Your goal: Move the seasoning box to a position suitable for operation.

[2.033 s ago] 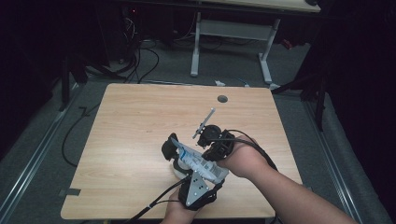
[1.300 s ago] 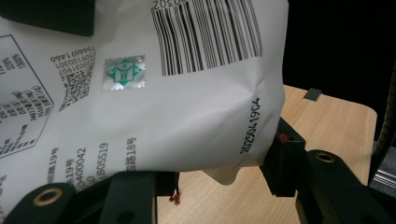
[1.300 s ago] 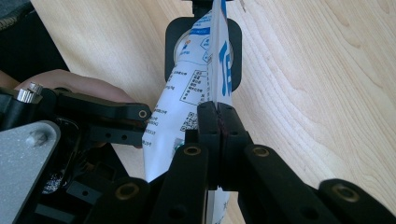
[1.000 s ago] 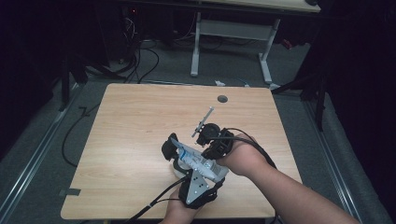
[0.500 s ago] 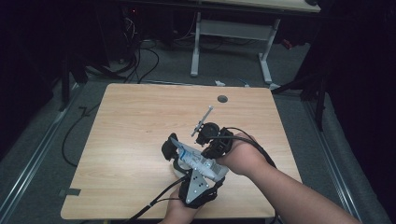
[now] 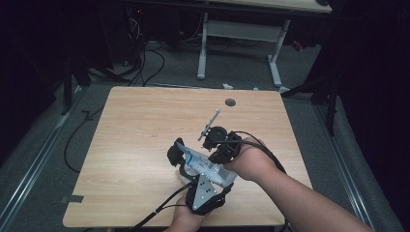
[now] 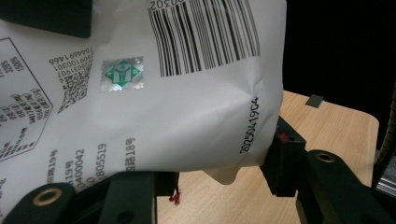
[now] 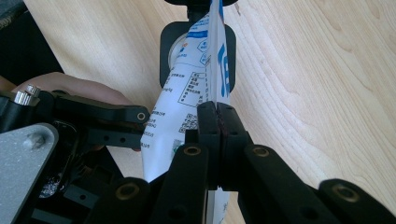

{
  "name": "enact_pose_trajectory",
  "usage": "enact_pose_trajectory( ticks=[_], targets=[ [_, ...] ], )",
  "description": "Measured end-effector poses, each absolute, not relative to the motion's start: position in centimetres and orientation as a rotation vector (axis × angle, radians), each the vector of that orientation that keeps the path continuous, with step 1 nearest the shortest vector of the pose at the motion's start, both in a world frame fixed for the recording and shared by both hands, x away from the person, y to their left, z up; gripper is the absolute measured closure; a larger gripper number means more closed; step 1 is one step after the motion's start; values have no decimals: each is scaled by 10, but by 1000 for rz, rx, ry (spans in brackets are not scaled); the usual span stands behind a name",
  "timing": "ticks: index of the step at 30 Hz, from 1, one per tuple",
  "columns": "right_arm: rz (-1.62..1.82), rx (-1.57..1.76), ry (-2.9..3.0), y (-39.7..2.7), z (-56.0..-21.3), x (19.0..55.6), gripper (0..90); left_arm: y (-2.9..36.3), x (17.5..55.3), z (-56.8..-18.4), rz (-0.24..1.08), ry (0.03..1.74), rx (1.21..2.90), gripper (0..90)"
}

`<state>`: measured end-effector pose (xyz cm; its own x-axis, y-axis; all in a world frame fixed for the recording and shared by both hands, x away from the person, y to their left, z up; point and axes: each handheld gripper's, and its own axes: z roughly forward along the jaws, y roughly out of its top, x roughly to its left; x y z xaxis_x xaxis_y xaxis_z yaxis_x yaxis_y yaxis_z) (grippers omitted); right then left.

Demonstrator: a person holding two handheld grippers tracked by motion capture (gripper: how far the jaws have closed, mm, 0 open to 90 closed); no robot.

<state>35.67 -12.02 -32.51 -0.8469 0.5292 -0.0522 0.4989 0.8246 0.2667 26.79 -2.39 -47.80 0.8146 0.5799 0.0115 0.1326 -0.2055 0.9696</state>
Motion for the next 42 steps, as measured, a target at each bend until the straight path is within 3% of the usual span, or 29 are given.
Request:
enact_pose_trajectory(
  ticks=[42],
  targets=[
    [364, 817, 2872, -120, -324, 358, 900, -26, 270, -476, 444, 554, 1752, 549]
  ],
)
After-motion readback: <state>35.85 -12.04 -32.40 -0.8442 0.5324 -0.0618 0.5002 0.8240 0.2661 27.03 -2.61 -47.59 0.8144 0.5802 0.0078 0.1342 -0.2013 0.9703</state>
